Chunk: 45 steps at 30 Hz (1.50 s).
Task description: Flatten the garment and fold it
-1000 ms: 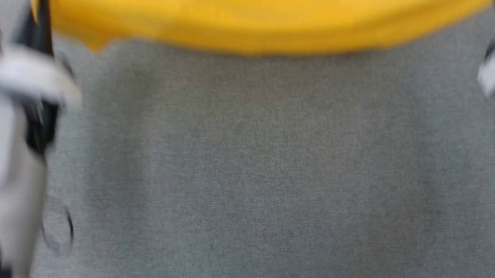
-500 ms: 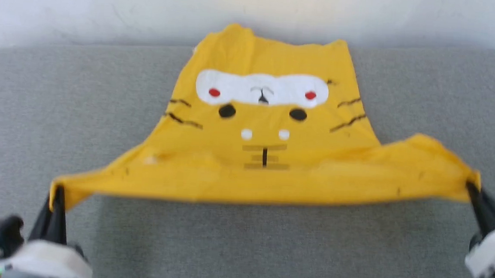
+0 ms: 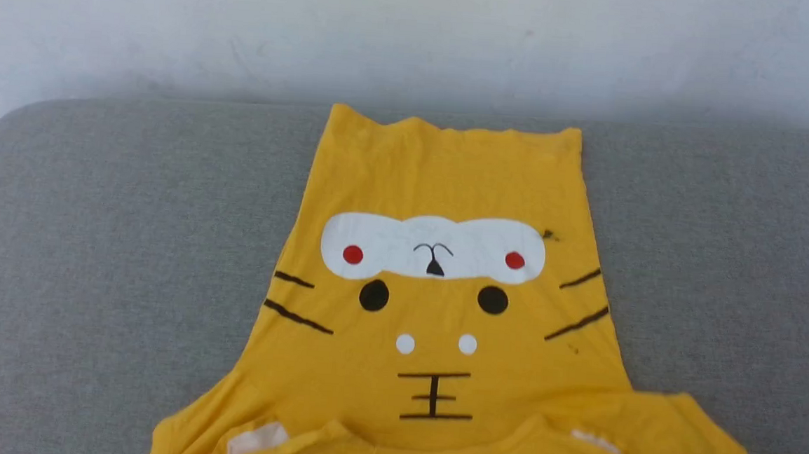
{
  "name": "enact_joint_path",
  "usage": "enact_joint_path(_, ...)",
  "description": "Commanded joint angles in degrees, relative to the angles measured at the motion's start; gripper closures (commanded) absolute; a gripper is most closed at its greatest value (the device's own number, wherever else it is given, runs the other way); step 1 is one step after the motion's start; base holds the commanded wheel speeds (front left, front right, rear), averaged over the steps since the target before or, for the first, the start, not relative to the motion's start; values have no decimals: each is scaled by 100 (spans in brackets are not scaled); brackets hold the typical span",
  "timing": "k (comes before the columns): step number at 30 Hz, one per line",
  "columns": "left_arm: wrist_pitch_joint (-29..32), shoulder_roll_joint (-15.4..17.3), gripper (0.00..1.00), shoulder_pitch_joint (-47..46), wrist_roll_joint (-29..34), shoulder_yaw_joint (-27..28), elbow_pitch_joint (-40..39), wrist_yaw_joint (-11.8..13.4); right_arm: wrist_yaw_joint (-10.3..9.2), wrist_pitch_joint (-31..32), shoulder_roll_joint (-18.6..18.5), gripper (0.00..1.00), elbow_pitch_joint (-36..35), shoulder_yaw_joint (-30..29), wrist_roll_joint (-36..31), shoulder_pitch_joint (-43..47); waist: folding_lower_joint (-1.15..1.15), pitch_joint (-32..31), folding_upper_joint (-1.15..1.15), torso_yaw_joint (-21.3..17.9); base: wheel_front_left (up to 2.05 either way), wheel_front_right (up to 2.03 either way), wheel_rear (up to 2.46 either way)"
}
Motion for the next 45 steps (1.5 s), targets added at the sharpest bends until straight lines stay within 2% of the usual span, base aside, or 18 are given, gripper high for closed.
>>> enact_joint_path(1, 60, 40, 100, 126, -41, 60, -48, 78, -11, 190, 64, 100, -102, -83, -25, 186, 1, -57, 0, 55, 0, 0, 0)
enact_joint_path(5, 115, 57, 100, 235, -90, 110, -156, 113, -11, 691, 198, 100, -359, -129, 123, 397, 1, -73, 0, 81, 0, 0, 0)
enact_joint_path(6, 94, 56, 100, 221, -89, 115, -194, 111, -11, 780, 220, 70, -496, -125, 199, 382, 1, -70, 0, 95, 0, 0, 0)
enact_joint_path(7, 60, 49, 100, 193, -84, 115, -228, 106, -11, 833, 236, 0, -638, -104, 308, 329, 1, -66, 0, 107, 0, 0, 0)
enact_joint_path(12, -75, 10, 100, 22, 4, 78, -315, 140, -11, 807, 144, 0, -1149, -196, 756, -312, 1, -42, 0, 187, 0, 0, 0)
enact_joint_path(15, -221, -48, 100, -119, 37, 65, -397, 143, -11, 631, -91, 0, -953, -379, 719, -1124, 1, 62, 0, 245, 0, 0, 0)
enact_joint_path(18, -375, -73, 100, -351, 105, 14, -472, 101, -11, 414, -381, 0, -259, -409, 636, -2188, 1, 321, 0, 392, 0, 0, 0)
enact_joint_path(23, -715, -230, 100, -889, 169, -171, -525, -48, -11, -140, -691, 0, 1298, -418, 194, -4029, 1, 861, 0, 807, 0, 0, 0)
enact_joint_path(27, -985, -424, 100, -1241, 173, -356, -476, -178, -11, -169, -917, 0, 2503, -196, -73, -5259, 1, 1275, 0, 1160, 0, 0, 0)
enact_joint_path(31, -1260, -643, 100, -1566, 46, -526, -374, -409, -11, 190, -1204, 0, 3564, 113, -126, -6242, 1, 1605, 0, 1505, 0, 0, 0)
enact_joint_path(35, -1473, -774, 100, -1882, -5, -673, -160, -616, -11, 698, -1457, 0, 4319, 376, -86, -6965, 1, 1862, 0, 1795, 0, 0, 0)
enact_joint_path(45, -1785, -981, 100, -2307, -141, -843, 234, -914, -11, 1946, -1596, 0, 5417, 908, -123, -7967, 1, 2232, 0, 2056, 0, 0, 0)
